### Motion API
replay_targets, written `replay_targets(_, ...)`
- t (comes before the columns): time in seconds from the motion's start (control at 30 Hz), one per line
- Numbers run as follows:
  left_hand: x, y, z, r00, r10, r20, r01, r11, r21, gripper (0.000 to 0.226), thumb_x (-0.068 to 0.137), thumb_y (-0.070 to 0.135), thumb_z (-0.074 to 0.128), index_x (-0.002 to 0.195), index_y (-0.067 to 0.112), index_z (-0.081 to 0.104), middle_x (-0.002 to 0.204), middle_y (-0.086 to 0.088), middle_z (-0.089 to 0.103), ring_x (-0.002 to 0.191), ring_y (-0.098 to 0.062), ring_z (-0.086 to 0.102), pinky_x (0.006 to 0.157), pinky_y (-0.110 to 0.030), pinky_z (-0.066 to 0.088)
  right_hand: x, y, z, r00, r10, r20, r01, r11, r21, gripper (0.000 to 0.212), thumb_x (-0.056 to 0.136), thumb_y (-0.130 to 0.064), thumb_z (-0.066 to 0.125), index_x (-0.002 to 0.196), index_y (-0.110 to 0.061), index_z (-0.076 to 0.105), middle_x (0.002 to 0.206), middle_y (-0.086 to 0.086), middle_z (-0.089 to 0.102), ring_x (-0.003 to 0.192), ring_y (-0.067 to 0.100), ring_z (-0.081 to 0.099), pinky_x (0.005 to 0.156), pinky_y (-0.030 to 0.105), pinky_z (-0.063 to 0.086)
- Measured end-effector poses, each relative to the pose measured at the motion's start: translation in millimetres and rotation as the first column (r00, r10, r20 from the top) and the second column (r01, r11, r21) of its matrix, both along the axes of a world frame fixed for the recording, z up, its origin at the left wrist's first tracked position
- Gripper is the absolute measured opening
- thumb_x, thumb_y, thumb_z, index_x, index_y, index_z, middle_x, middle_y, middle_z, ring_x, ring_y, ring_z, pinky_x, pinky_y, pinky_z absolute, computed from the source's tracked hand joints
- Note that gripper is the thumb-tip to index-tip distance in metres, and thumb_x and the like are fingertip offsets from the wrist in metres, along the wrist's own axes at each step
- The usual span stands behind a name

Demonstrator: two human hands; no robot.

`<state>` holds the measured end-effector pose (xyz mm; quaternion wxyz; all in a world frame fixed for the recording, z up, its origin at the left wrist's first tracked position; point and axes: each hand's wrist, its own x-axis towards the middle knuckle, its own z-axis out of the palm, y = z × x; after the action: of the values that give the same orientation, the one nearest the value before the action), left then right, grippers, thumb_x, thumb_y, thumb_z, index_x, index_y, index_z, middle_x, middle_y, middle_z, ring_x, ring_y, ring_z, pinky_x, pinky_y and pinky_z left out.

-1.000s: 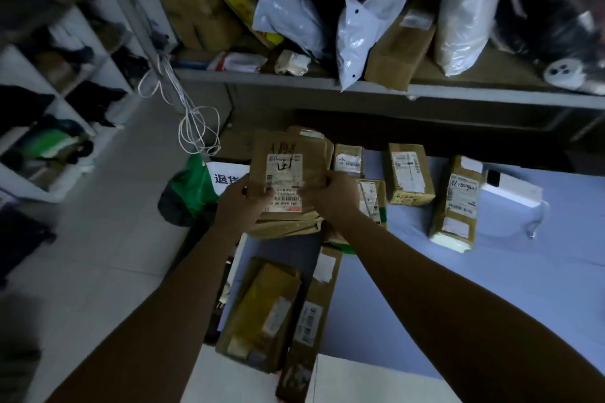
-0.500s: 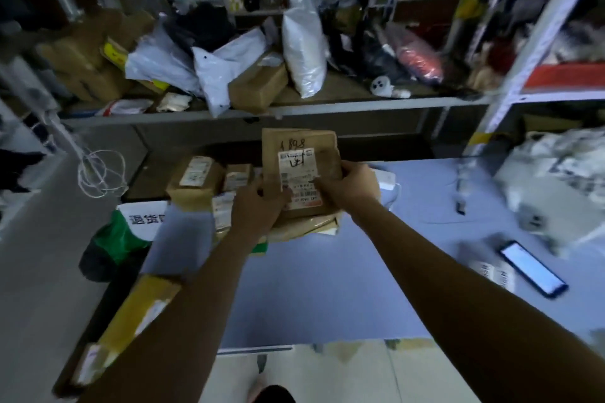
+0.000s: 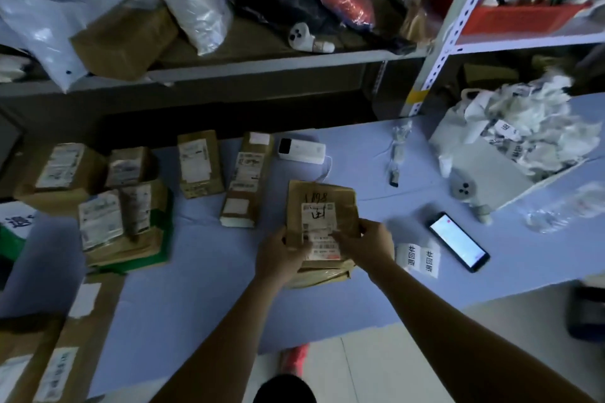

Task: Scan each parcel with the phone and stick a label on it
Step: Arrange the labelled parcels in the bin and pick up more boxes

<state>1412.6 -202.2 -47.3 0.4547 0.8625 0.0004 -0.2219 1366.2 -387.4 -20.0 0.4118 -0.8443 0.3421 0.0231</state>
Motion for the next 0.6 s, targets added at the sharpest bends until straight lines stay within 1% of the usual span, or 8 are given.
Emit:
replay_targets(0.13,16.1,-25.8,-12.6,0.999,0.049,0.016,-0.050,0.997,0.054,0.060,0.070,0.080,0.065,0.112,0.038,0.065,0.098,0.020,0.071,0.095,-0.008,0.068,0.080,-0.037,0.059,20.9,-24.7,-16.8,0.999,0.032,0.012,-0.031,0.998,-0.058,0.041,0.073,-0.061,0.075,0.102,-0.031,0.076,0.084,-0.014,0.075,0.073,0.005,0.067,0.059,0.022,0.051)
replay_targets(0.2,20.3,-39.8,-8.4,0.992,0.121,0.043,-0.123,0.991,0.050,0.064,0.059,0.087,0.065,0.103,0.041,0.062,0.091,0.023,0.069,0.090,-0.004,0.066,0.075,-0.032,0.056,31.0,-44.0,-17.7,0.999,0.036,0.009,-0.036,0.998,-0.056,0.042,0.077,-0.066,0.066,0.094,-0.029,0.076,0.084,-0.012,0.076,0.076,0.007,0.068,0.061,0.024,0.050)
replay_targets(0.27,24.7,-53.9,-3.0,0.982,0.175,0.068,-0.181,0.979,0.097,0.073,0.054,0.089,0.067,0.106,0.039,0.058,0.098,0.019,0.069,0.092,-0.009,0.065,0.076,-0.033,0.053,41.1,-75.5,-15.9,0.999,0.034,-0.004,-0.034,0.996,-0.081,0.048,0.086,-0.069,0.054,0.081,-0.025,0.073,0.079,-0.007,0.075,0.079,0.016,0.070,0.067,0.031,0.055)
replay_targets(0.37,23.3,-71.0,0.3,0.972,0.219,0.090,-0.233,0.955,0.184,0.089,0.050,0.089,0.069,0.117,0.031,0.057,0.110,0.007,0.070,0.098,-0.019,0.066,0.078,-0.033,0.051,44.2,-137.9,-19.4,1.000,0.002,-0.016,-0.006,0.973,-0.231,0.038,0.096,-0.052,0.054,0.103,-0.021,0.073,0.100,0.002,0.077,0.096,0.027,0.071,0.082,0.034,0.055)
replay_targets(0.4,21.3,-77.2,-0.3,0.964,0.248,0.099,-0.264,0.939,0.221,0.093,0.049,0.090,0.068,0.119,0.030,0.057,0.113,0.003,0.070,0.102,-0.024,0.066,0.081,-0.036,0.053,42.0,-161.3,-24.2,0.997,0.038,-0.064,-0.054,0.958,-0.280,0.036,0.094,-0.048,0.059,0.114,-0.020,0.071,0.110,0.002,0.075,0.103,0.028,0.069,0.085,0.035,0.053)
replay_targets(0.47,17.1,-86.4,-2.6,0.954,0.279,0.105,-0.298,0.917,0.266,0.101,0.047,0.092,0.068,0.127,0.031,0.054,0.120,0.001,0.069,0.109,-0.027,0.065,0.090,-0.042,0.054,34.4,-201.6,-37.9,0.948,0.184,-0.259,-0.265,0.908,-0.325,0.053,0.086,-0.048,0.069,0.131,-0.023,0.060,0.127,0.003,0.065,0.118,0.028,0.060,0.092,0.039,0.049)
replay_targets(0.53,16.8,-88.9,-3.6,0.958,0.283,0.046,-0.285,0.931,0.229,0.106,0.043,0.092,0.073,0.130,0.034,0.055,0.122,0.008,0.068,0.113,-0.020,0.064,0.097,-0.042,0.053,27.1,-233.6,-51.8,0.838,0.298,-0.457,-0.473,0.814,-0.336,0.077,0.077,-0.052,0.076,0.143,-0.026,0.045,0.137,0.007,0.052,0.129,0.031,0.047,0.099,0.047,0.046)
replay_targets(0.6,13.5,-88.5,-2.5,0.961,0.276,-0.029,-0.268,0.949,0.163,0.105,0.041,0.084,0.081,0.131,0.035,0.058,0.122,0.013,0.069,0.114,-0.014,0.064,0.101,-0.041,0.052,14.6,-258.6,-63.7,0.761,0.338,-0.554,-0.562,0.770,-0.302,0.090,0.073,-0.052,0.081,0.146,-0.027,0.035,0.139,0.010,0.043,0.132,0.033,0.040,0.102,0.053,0.045)
